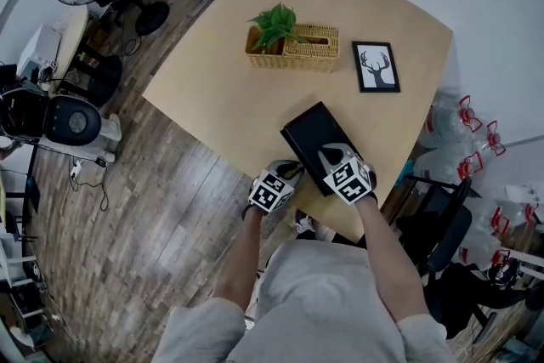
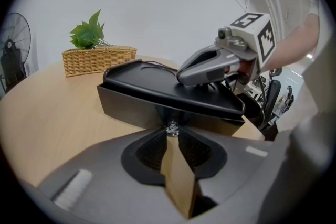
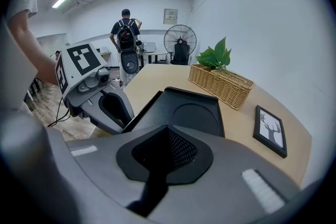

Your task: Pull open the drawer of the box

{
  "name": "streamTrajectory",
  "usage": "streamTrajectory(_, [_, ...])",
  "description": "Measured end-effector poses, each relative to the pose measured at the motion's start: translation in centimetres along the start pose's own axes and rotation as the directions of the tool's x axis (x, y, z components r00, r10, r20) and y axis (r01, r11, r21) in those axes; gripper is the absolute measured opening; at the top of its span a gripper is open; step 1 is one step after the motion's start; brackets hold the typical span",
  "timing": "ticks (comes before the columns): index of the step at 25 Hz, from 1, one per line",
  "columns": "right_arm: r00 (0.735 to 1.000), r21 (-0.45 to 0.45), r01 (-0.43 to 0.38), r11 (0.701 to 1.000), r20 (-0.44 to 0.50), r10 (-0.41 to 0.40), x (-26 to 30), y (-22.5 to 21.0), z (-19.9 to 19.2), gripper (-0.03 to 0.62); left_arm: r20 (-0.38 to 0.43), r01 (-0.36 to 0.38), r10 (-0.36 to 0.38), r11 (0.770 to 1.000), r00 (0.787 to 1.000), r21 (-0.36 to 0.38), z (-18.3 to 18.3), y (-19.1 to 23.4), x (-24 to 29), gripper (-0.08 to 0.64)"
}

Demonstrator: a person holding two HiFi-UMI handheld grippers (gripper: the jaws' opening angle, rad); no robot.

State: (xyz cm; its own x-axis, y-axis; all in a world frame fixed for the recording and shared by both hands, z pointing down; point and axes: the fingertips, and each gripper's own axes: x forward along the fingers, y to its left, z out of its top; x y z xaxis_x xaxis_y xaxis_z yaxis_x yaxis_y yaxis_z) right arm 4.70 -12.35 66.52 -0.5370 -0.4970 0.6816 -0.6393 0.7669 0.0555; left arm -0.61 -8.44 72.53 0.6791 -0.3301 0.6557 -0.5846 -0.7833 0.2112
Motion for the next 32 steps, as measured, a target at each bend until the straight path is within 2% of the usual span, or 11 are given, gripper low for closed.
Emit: streamTrajectory(32, [1.000, 0.005, 0.005, 1.000, -0.006, -0.005, -0.1, 0.0, -0.5, 0.002, -0.012, -0.009, 0.009, 1.000, 1.000, -0.012, -1.2, -0.3, -1.5, 0.127])
